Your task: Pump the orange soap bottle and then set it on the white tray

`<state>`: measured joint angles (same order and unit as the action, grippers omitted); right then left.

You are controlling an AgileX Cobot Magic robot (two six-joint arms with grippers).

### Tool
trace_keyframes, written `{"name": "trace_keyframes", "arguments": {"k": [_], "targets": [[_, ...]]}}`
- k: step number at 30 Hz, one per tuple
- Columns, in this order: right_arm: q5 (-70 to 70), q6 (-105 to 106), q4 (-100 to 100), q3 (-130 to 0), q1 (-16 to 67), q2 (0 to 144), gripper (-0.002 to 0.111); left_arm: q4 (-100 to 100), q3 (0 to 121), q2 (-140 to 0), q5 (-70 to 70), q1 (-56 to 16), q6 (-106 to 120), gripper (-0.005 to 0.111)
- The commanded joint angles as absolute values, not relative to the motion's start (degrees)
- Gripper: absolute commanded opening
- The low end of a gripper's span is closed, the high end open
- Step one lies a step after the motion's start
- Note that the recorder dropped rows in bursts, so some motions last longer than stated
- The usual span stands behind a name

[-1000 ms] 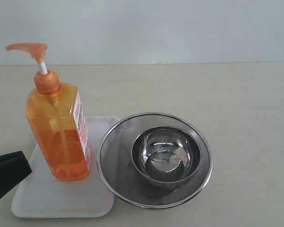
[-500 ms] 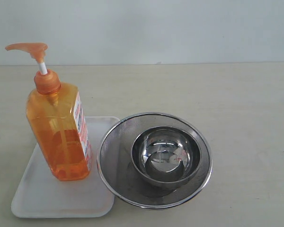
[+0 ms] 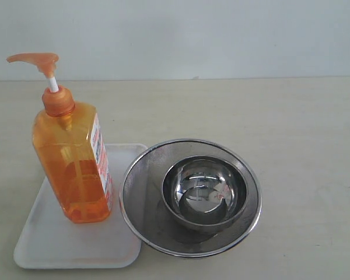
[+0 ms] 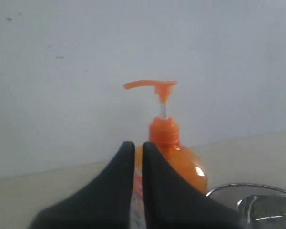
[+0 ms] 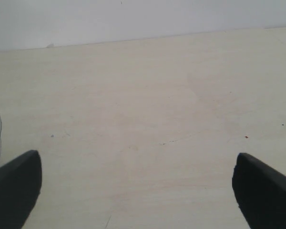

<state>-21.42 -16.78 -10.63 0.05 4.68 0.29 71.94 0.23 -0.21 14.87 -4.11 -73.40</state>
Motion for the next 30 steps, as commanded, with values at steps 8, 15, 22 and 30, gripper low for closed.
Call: {"name": "trace_keyframes", "arguments": {"k": [8,15,22,30], "targets": [[-21.24,-16.85,-10.94,0.0,4.56,0.0,0.105,71.8,0.0,0.0,10.25,-4.61,-77.24,0.005],[-21.01,-16.83,-10.94,0.0,4.56,0.0,0.105,71.37,0.0,0.0,11.28,-4.61,-82.67,0.005],[-21.01,-16.83,-10.94,0.0,4.56,0.0,0.105,71.37,0.0,0.0,9.47,-4.61,-74.38,0.005],[-21.01,-16.83,-10.94,0.0,4.56,0.0,0.105,36.26,0.0,0.0,3.36,-4.61,-51.28,0.005]]}}
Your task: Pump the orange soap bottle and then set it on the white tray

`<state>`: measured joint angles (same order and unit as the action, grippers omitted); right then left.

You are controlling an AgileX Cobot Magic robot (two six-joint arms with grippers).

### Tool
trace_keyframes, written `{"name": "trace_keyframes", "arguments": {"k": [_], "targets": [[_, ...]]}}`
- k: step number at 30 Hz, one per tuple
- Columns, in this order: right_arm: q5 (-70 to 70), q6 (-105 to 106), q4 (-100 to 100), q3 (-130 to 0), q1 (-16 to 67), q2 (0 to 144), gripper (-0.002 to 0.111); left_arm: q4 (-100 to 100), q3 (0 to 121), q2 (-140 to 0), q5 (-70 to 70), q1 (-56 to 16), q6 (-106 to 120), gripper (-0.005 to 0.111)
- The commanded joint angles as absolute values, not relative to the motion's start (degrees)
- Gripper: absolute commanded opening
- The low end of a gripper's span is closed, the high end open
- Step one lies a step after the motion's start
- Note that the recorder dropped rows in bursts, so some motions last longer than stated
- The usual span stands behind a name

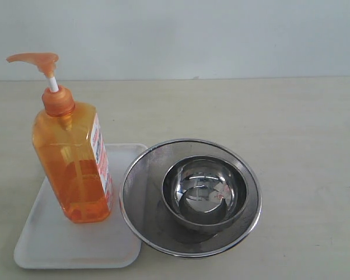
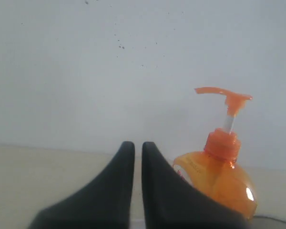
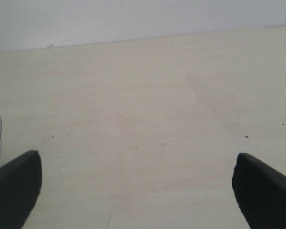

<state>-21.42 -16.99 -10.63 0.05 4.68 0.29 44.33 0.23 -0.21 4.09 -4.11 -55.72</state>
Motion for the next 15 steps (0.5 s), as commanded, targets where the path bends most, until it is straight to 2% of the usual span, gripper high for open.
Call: {"name": "trace_keyframes", "arguments": {"k": [1,4,8,12,15], "targets": [[-21.01,-16.83,-10.94,0.0,4.56,0.0,0.105,36.41,0.0,0.0,3.18,-4.61,-51.28,0.005],[-21.11,-16.83,-10.94,0.0,4.56,0.0,0.105,33.31,0.0,0.0,0.0,-4.61,-44.87,0.005],[-21.11,-16.83,-10.94,0.0,4.56,0.0,0.105,0.88,0.0,0.0,-8.14,-4.61,-8.6,0.005],[-21.11,-16.83,-10.94,0.0,4.56,0.0,0.105,-12.22,0.0,0.0,-11.74,-4.61,4.46,0.005],[-21.11,-16.83,-10.94,0.0,4.56,0.0,0.105,-12.92,0.0,0.0,-18.04,-4.61,6.52,0.005]]}}
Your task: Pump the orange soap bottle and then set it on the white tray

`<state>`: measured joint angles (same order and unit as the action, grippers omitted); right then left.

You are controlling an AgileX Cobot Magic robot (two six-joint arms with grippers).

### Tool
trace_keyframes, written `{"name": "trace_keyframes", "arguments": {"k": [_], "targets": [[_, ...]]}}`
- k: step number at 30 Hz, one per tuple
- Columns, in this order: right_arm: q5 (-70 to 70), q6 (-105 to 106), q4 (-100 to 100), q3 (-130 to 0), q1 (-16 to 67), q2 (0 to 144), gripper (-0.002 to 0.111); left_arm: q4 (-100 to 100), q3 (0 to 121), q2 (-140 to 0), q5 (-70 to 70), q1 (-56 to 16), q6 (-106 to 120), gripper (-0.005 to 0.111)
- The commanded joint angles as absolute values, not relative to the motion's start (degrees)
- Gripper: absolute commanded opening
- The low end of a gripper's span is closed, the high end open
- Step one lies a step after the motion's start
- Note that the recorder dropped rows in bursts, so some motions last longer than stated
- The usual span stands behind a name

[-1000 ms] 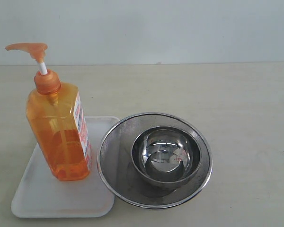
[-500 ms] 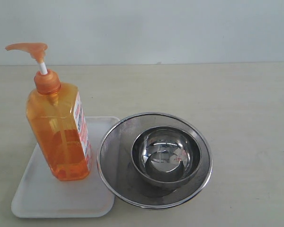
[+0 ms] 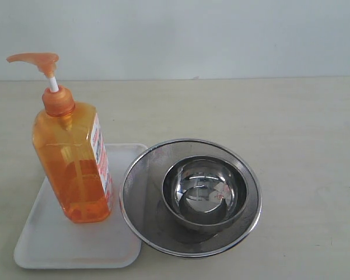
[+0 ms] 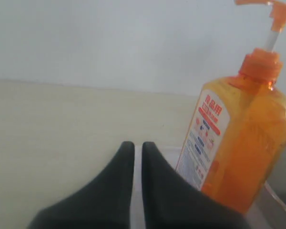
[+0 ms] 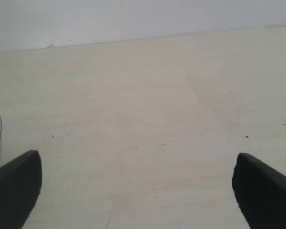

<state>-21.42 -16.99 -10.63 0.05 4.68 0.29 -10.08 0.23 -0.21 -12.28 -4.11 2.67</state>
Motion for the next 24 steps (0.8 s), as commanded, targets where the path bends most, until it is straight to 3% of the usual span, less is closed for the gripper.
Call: {"name": "trace_keyframes", "arguments": {"k": [1,24], "targets": [[-21.11,-16.83,-10.94,0.0,4.56,0.0,0.105,-12.92,0.0,0.0,-18.8,-4.61,6.52,0.005],[-21.26,-16.83,-10.94,0.0,4.56,0.0,0.105,-8.96,0.0,0.0,-18.92,-4.61,8.0,0.005]]}}
